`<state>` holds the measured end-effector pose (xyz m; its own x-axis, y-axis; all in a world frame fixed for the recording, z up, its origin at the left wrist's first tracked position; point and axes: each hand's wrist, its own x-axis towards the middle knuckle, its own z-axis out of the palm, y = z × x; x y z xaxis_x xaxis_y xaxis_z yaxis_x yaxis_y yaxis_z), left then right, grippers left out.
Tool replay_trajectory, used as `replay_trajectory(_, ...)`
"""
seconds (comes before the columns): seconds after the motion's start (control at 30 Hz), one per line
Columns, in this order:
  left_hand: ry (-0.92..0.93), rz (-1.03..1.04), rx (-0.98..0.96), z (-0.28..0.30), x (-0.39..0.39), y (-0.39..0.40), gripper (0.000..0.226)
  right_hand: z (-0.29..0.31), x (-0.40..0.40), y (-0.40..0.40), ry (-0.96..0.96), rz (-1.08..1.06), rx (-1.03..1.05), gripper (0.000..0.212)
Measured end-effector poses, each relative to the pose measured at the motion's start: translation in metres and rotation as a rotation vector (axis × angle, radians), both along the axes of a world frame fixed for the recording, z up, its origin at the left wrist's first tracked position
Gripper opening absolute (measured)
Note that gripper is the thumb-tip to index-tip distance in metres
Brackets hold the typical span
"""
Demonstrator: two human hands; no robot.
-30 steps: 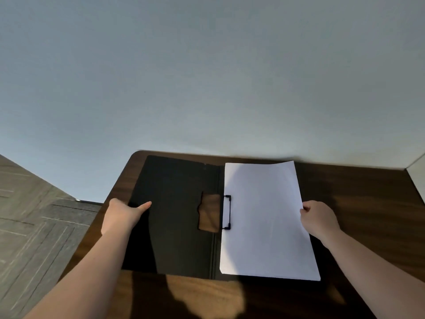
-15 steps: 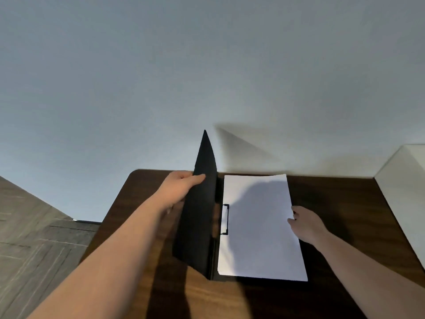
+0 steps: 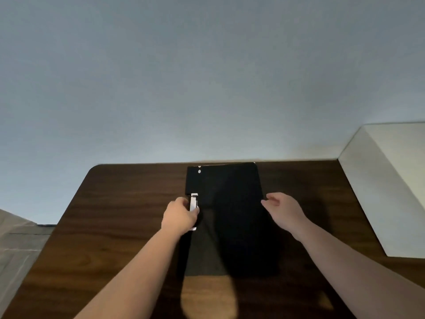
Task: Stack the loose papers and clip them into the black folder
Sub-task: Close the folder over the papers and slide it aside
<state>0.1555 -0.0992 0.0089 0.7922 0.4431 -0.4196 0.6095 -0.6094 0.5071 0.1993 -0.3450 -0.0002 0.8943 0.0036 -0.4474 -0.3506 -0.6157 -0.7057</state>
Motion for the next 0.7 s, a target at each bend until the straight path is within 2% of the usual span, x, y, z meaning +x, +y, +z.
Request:
replay_trajectory(0.03, 0.039, 0.004, 0.019, -0.006, -0.005, 0.003, 0.048, -0.005, -0.002, -0.001, 0.000, 0.044, -0.062, 0.049)
replay_trajectory(0.1, 0.076, 0.011, 0.016, -0.016, -0.013, 0.008, 0.052, -0.016, -0.008, -0.003, 0.000, 0.115, -0.153, 0.052)
replay_trajectory(0.33, -0.003, 0.007, -0.023, -0.037, -0.019, 0.004, 0.040, -0.037, -0.011, -0.006, -0.142, 0.259, -0.306, 0.059)
replay_trajectory(0.5, -0.099, -0.133, -0.061, -0.048, -0.018, -0.020, 0.039, -0.043, -0.010, -0.017, -0.237, 0.384, -0.439, 0.051)
replay_trajectory(0.7, -0.126, -0.279, -0.104, -0.056, -0.005, -0.061, 0.053, -0.046, -0.005, -0.052, -0.254, 0.334, -0.530, 0.048)
